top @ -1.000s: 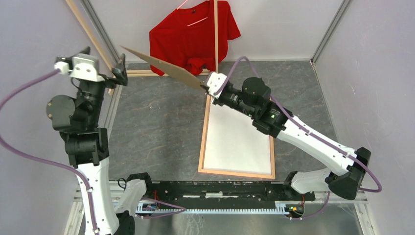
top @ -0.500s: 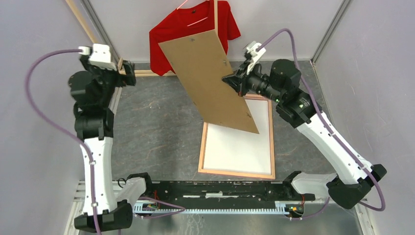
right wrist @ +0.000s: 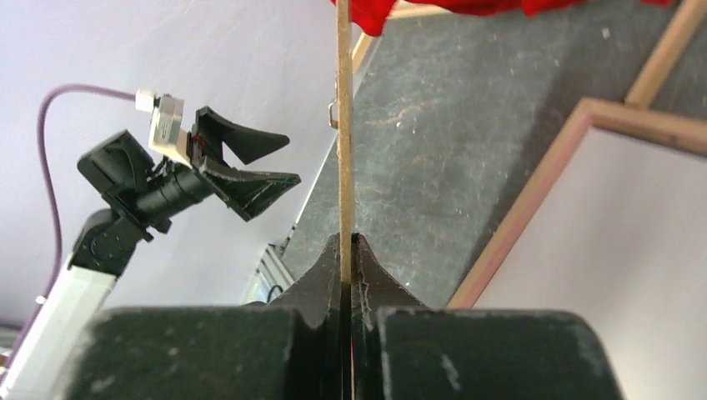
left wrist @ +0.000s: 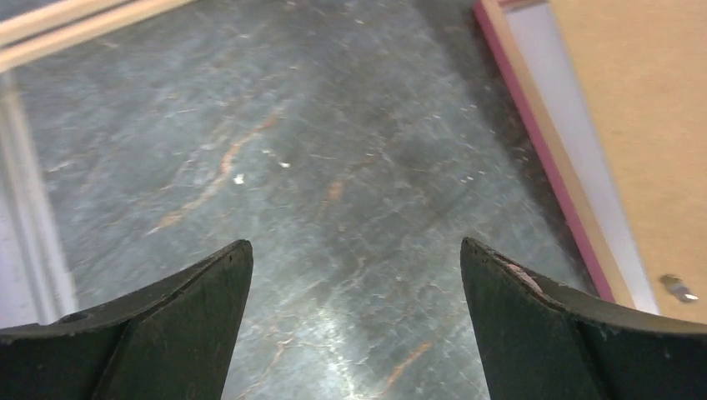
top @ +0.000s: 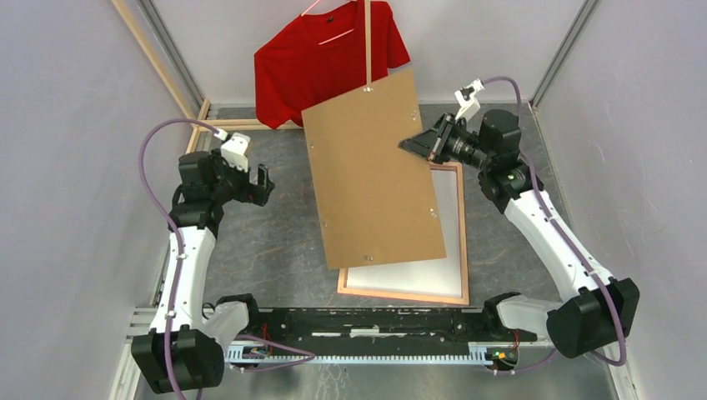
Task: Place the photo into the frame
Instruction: Turn over the photo frame item on the photo frame.
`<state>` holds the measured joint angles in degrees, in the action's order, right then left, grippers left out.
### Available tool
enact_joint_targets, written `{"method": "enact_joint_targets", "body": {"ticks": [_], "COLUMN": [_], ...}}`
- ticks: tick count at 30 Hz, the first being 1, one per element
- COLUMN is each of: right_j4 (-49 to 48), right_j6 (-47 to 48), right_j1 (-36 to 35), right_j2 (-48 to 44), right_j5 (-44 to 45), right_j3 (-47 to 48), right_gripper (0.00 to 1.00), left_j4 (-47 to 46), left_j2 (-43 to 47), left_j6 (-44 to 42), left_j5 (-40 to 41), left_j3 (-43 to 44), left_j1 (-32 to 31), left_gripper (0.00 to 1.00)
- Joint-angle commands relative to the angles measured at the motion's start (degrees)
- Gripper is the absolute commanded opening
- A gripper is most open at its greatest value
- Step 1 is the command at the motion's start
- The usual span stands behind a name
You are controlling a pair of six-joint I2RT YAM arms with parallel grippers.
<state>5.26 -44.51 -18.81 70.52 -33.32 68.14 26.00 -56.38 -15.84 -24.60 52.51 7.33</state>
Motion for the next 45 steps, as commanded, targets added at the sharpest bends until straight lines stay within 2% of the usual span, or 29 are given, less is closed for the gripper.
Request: {"method": "enact_joint_targets", "body": {"ticks": [1,4,12,14,18,21,28,35,45], "right_j4": [-11.6,-16.9,-29.4,-28.4,-26.3,-20.9,-13.4,-14.5,-22.1], "right_j6": [-11.4,-16.1,-24.0,-22.2,-18.9,-13.1,-5.2,-4.8,-8.8], "right_j1": [3.9,8.7,22.7,23.8,25.6,26.9,30.7,31.4,31.4], "right_j2": [-4.4,-6.1,-10.7,-11.6,-12.0,-11.5,-7.4,-3.9,0.9], "right_j5": [-2.2,-6.1,-18.0,-19.0,-21.5,-22.8,-24.5,-24.3,-24.0], "right_j3": [-7.6,-15.4,-31.7,-34.0,-36.3,-35.0,-34.2,-35.2,-38.5], "right_gripper": [0.00,0.00,0.00,0.00,0.00,0.00,0.00,0.00,0.00], "left_j4": [-1.1,-0.4,-2.4,-3.4,-3.8,-4.3,-8.5,-9.5,-11.6], "left_j2": [-0.5,-2.3,-10.1,-12.7,-18.3,-21.8,-24.5,-25.6,-28.1], "left_j6": [-3.4,-4.2,-5.8,-6.6,-7.3,-7.2,-7.5,-8.7,-8.9], "left_j5": [-4.8,-2.9,-2.0,-1.6,-2.0,-3.3,-4.4,-4.3,-1.5], "left_j3": [-2.1,-3.0,-2.8,-2.6,-0.4,0.4,-1.4,-2.3,-3.1], "left_j1": [-3.9,-9.0,-14.8,-16.0,-18.1,-19.2,-21.7,-22.6,-26.4], "left_gripper": [1.00,1.00,1.00,1.00,1.00,1.00,1.00,1.00,1.00]}}
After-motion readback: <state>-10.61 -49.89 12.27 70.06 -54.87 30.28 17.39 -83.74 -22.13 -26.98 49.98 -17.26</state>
